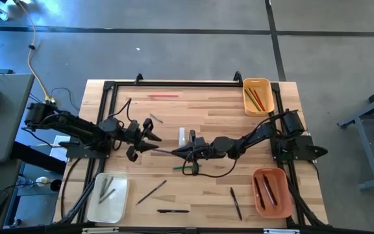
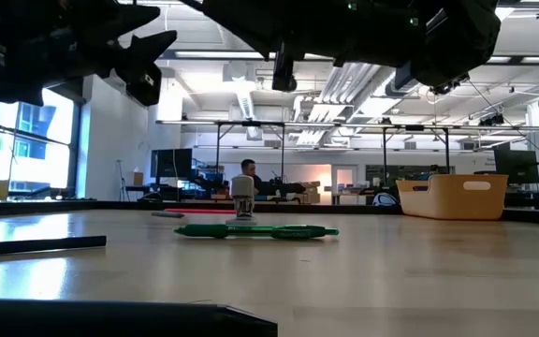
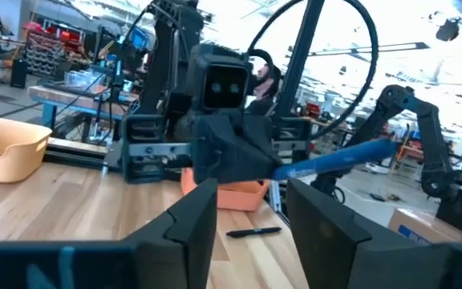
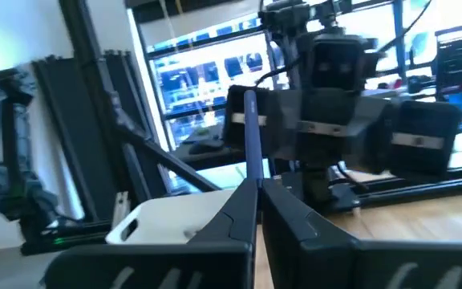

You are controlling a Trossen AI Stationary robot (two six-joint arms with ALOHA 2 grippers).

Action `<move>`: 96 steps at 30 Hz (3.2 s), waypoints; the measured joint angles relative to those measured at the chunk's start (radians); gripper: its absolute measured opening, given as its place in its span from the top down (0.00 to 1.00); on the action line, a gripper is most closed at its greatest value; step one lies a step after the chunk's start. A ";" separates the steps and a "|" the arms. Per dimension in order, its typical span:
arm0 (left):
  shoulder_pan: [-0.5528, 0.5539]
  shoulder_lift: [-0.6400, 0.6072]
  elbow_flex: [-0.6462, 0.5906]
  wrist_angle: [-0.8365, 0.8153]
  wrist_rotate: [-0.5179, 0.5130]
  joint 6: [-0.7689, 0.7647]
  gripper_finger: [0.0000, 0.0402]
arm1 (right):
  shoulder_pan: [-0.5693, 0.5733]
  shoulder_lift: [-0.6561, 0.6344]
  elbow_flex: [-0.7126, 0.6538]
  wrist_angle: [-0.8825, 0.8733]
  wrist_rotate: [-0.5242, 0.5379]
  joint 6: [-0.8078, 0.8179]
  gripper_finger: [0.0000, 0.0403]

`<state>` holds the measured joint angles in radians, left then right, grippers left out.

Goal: Sort crayons/erasers/pens/pencils in bins
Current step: Put the blue crayon into the white bin

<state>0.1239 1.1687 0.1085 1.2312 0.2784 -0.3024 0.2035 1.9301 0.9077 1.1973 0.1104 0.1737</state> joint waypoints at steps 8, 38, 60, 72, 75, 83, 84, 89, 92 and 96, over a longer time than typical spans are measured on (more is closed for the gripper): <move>-0.088 0.000 0.030 0.029 -0.033 0.050 0.66 | 0.000 0.000 0.000 0.005 0.043 -0.022 1.00; -0.132 0.000 0.095 -0.320 -0.110 0.117 0.75 | 0.002 0.000 0.002 0.028 0.039 -0.061 1.00; -0.323 0.005 0.262 -1.247 -0.483 -0.099 0.68 | 0.026 -0.126 0.002 -0.649 0.152 -0.103 1.00; -0.152 0.201 0.262 -1.202 -0.502 -0.099 0.62 | 0.037 -0.126 0.002 -0.655 0.152 -0.129 1.00; -0.126 0.224 0.266 -1.204 -0.494 -0.086 0.65 | 0.038 -0.126 0.002 -0.655 0.152 -0.130 1.00; -0.102 0.238 0.268 -1.219 -0.427 -0.013 0.81 | 0.036 -0.126 0.002 -0.647 0.152 -0.159 1.00; -0.102 0.238 0.269 -1.227 -0.419 -0.006 0.83 | 0.033 -0.126 0.002 -0.647 0.152 -0.166 1.00; -0.102 0.236 0.272 -1.254 -0.395 -0.008 0.92 | 0.024 -0.128 0.002 -0.647 0.152 -0.201 1.00; -0.102 0.232 0.272 -1.259 -0.383 -0.008 0.95 | 0.010 -0.150 0.002 -0.656 0.151 -0.209 1.00; -0.102 0.234 0.310 -1.323 -0.358 -0.007 0.96 | -0.001 -0.193 0.002 -0.699 0.152 -0.226 1.00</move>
<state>0.0223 1.4025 0.4186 -0.0923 -0.0797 -0.3091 0.2021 1.7368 0.9096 0.4978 0.2626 -0.0521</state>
